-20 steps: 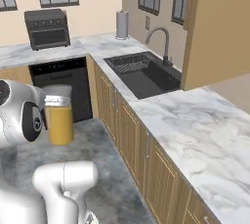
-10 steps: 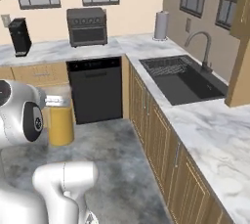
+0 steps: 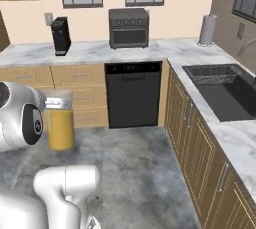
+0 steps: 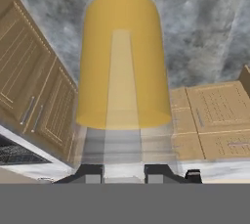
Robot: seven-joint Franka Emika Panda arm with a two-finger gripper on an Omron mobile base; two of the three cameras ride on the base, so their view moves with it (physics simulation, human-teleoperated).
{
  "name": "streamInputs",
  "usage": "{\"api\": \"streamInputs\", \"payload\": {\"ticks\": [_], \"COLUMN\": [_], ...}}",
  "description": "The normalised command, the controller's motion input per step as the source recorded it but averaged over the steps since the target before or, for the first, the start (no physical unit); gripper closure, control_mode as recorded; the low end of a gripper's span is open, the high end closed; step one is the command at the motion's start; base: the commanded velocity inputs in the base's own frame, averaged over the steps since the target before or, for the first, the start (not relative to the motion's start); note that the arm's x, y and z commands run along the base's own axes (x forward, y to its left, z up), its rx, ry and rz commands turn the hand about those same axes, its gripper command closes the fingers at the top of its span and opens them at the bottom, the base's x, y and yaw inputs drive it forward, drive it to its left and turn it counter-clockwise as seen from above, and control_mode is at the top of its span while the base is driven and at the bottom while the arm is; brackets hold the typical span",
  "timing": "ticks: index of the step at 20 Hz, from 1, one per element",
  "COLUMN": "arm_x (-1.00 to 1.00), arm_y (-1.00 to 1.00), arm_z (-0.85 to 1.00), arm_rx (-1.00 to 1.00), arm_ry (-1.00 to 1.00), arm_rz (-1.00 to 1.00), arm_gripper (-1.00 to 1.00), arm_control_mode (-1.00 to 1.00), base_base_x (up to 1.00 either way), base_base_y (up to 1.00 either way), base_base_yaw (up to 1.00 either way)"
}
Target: There is a tray on the dining counter. Grab the cup, mug, and pitcher and place them on the tray. The pitcher may be placed next to the tray if it cannot fit the tray.
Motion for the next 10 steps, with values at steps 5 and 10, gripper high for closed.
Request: {"api": "streamInputs", "payload": {"ticks": [5,10], "arm_x": [0.0,0.0], "arm_y": [0.0,0.0], "arm_z": [0.0,0.0], "arm_rx": [0.0,0.0], "arm_ry": [0.0,0.0], "arm_rz": [0.0,0.0], "arm_gripper": [1.0,1.0], "arm_control_mode": [1.0,1.0], "base_base_x": [0.16,0.36], "base_base_y": [0.34,0.39], "base_base_yaw": [0.28,0.27]}}
